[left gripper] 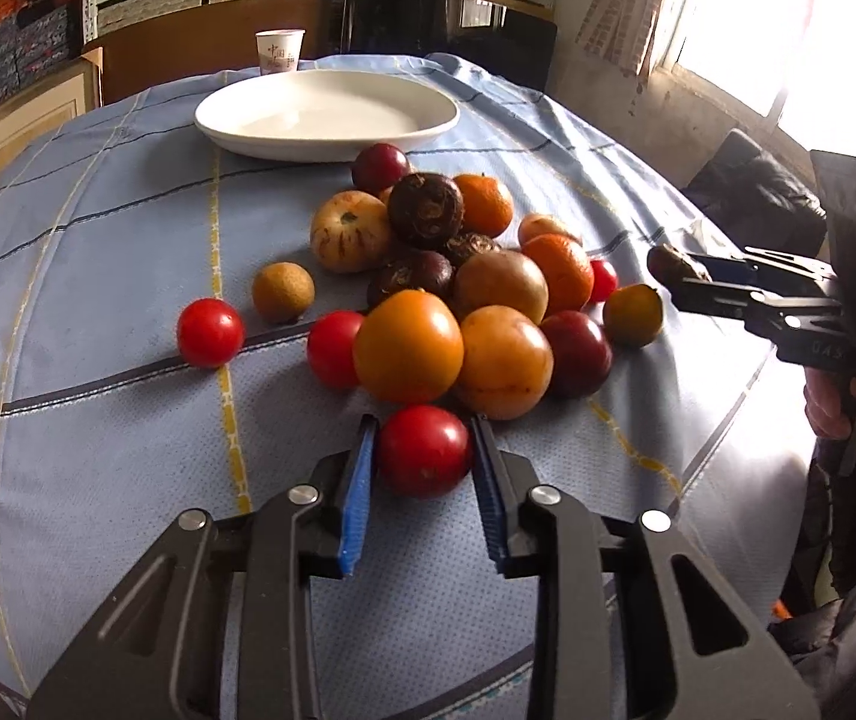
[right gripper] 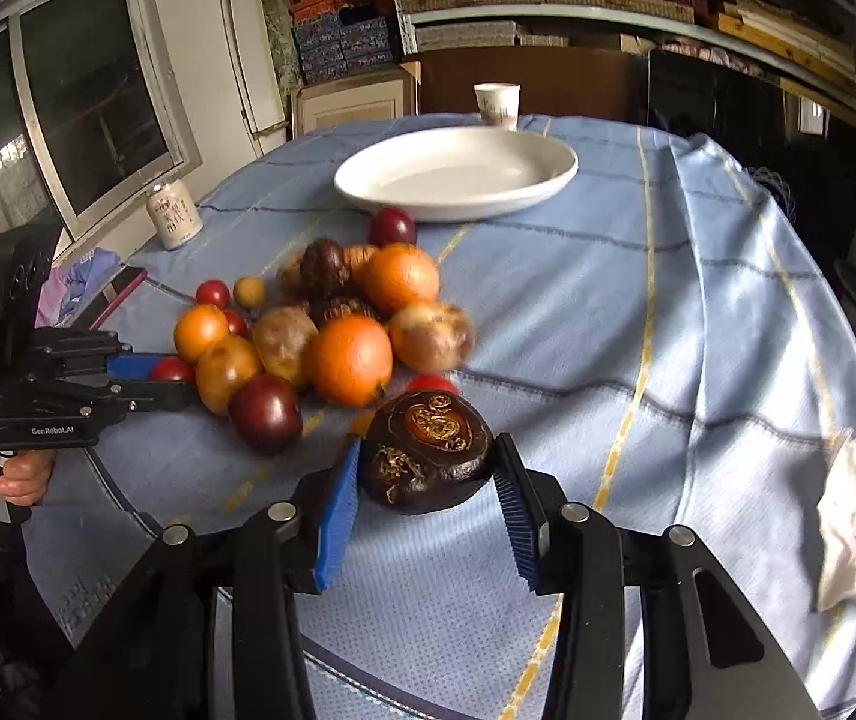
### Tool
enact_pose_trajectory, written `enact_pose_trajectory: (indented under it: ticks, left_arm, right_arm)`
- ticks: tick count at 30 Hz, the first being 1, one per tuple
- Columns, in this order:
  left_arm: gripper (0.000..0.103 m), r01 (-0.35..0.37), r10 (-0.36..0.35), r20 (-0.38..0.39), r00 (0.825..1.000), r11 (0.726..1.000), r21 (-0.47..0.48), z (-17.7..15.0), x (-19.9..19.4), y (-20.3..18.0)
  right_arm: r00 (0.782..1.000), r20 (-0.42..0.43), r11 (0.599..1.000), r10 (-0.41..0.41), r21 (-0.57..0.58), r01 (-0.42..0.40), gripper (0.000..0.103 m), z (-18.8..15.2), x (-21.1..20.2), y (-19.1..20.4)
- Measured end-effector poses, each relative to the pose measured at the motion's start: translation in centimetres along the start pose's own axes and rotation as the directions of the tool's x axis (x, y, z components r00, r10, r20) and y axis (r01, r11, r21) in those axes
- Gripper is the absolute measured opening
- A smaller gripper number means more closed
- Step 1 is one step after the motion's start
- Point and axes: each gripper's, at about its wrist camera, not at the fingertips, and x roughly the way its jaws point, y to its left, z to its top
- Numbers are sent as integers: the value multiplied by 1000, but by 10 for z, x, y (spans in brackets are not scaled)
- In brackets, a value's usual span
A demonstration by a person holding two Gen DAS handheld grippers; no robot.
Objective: Organize fruits
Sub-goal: 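Carry both fruits onto the white plate and open both tools to release them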
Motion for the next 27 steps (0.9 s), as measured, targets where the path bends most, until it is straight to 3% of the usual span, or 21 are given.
enact_pose_trajectory:
  ticks: [7,13,17,20,27]
  left_arm:
    - [30,33,-33,40,999,999,4,15,-21,8]
    - [30,33,-30,117,993,999,-28,85,-25,29]
    - [30,-14,22,112,993,998,-68,149,5,48]
    - [30,-28,36,56,998,992,-125,196,48,72]
    - [31,-95,90,-37,995,980,-176,231,107,98]
  right_arm:
    - [998,46,999,46,11,-46,44,35,-2,1]
    - [992,108,994,63,82,-72,44,88,25,-10]
    - [992,121,992,42,110,-56,44,131,63,-22]
    - [995,95,992,29,120,-41,44,160,98,-29]
    - [999,-27,990,31,141,-27,46,185,157,-39]
